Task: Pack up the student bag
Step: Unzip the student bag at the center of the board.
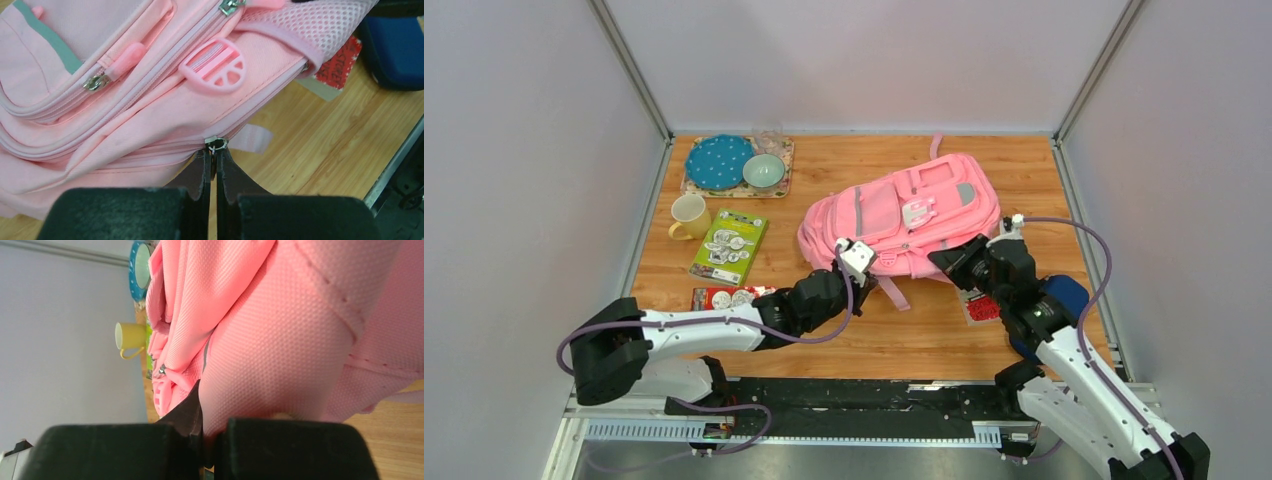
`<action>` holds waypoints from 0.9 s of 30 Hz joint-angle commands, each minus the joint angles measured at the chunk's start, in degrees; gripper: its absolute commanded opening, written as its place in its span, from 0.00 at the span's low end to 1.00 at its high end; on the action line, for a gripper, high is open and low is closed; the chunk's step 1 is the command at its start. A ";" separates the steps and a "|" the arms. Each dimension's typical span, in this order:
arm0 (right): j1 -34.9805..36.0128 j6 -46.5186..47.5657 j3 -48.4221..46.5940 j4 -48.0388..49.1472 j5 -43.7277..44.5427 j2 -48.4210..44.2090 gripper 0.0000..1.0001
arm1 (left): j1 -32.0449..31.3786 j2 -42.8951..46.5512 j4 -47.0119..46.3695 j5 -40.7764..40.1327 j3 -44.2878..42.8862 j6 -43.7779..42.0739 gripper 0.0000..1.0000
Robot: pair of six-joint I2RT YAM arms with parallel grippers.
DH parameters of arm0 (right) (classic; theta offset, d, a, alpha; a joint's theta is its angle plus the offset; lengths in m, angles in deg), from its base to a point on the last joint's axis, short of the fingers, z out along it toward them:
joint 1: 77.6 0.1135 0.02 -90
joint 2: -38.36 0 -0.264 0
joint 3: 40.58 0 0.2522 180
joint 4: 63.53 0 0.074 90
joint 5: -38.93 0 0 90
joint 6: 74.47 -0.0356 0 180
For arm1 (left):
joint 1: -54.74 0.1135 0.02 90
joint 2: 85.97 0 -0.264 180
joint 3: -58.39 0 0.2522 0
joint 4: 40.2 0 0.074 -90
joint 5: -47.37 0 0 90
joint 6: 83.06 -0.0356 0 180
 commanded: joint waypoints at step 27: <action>-24.30 36.18 -31.75 -17.24 -12.75 35.01 0.85 | 4.79 4.70 8.21 19.02 5.27 4.22 0.00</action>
